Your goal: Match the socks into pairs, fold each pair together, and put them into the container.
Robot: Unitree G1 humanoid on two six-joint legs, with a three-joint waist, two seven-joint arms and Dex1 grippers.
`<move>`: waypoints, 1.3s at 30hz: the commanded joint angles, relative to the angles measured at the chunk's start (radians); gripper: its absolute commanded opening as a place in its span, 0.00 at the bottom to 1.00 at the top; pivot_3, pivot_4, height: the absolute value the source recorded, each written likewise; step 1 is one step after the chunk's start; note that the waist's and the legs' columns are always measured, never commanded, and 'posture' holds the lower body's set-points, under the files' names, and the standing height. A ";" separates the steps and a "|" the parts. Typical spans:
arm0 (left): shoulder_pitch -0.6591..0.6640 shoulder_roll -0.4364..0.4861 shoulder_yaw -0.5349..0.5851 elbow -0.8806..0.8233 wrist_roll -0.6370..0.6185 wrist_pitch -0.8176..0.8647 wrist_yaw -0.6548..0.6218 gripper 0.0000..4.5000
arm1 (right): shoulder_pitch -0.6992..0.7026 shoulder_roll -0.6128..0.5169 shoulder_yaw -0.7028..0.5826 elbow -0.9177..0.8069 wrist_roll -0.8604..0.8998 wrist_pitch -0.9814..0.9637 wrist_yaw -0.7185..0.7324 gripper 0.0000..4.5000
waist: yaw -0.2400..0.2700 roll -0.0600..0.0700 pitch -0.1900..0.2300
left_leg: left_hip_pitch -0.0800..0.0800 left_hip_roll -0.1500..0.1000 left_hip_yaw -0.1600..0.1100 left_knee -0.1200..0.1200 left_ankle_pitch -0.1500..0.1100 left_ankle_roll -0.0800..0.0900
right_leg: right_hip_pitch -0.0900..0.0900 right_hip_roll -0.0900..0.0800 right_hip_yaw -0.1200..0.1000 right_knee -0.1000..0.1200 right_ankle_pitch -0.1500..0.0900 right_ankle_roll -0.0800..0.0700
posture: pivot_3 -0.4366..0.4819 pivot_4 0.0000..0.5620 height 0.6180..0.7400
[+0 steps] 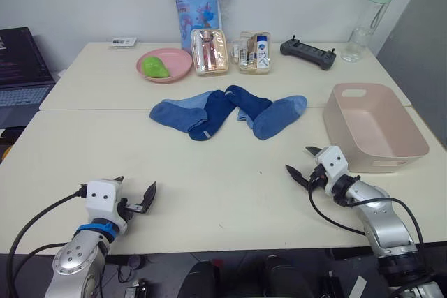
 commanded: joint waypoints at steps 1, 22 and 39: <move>0.000 0.008 0.018 -0.028 0.004 -0.020 -0.002 1.00 | -0.009 -0.010 -0.010 -0.025 0.004 -0.010 0.003 0.99 | 0.000 0.000 0.000 | 0.000 0.000 0.000 0.000 0.000 0.000 | 0.000 0.000 0.000 0.000 0.000 0.000 | 0.48 0.27 1.00; -0.024 0.007 0.024 -0.009 -0.020 -0.041 -0.032 1.00 | 0.022 -0.005 -0.007 -0.094 0.010 0.028 0.020 0.99 | 0.000 0.000 0.000 | 0.000 0.000 0.000 0.000 0.000 0.000 | 0.000 0.000 0.000 0.000 0.000 0.000 | 0.48 0.27 1.00; -0.096 0.027 0.015 -0.003 -0.034 0.009 -0.034 1.00 | -0.016 0.008 -0.004 -0.146 0.029 0.068 0.013 0.99 | 0.000 0.000 0.000 | 0.000 0.000 0.000 0.000 0.000 0.000 | 0.000 0.000 0.000 0.000 0.000 0.000 | 0.48 0.27 1.00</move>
